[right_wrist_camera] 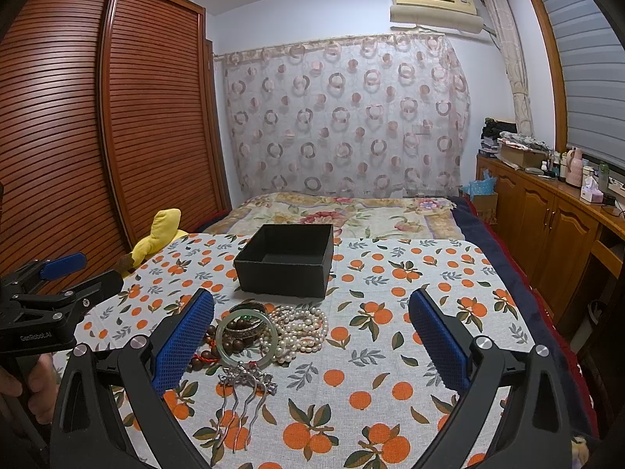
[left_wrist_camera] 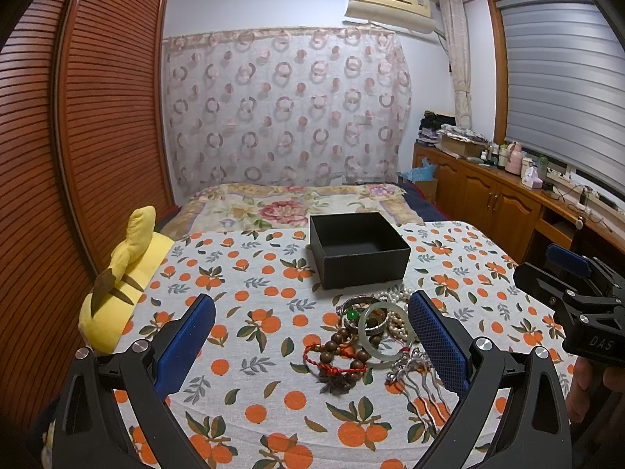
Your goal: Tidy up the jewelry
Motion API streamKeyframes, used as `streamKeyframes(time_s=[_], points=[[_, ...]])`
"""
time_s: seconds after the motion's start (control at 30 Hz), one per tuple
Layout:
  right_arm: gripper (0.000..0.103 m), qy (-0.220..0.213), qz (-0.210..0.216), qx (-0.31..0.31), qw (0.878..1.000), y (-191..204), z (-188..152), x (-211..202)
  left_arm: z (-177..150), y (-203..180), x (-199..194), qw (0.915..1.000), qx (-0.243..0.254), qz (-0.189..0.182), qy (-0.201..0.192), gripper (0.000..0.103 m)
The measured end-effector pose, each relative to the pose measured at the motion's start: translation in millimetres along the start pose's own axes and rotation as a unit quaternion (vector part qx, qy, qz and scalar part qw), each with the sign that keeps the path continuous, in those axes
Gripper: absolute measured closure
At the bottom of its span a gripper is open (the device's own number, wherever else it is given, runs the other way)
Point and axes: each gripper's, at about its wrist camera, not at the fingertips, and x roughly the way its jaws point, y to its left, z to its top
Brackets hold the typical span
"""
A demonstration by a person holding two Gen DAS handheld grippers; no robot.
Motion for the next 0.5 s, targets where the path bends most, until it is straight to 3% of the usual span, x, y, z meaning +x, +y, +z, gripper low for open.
streamKeyframes(time_s=[0.5], points=[[0.002, 0.02, 0.014, -0.014, 1.0, 6.5, -9.1, 13.5, -13.1, 8.2, 13.5, 0.9996, -0.003, -0.007, 0.029, 0.008]])
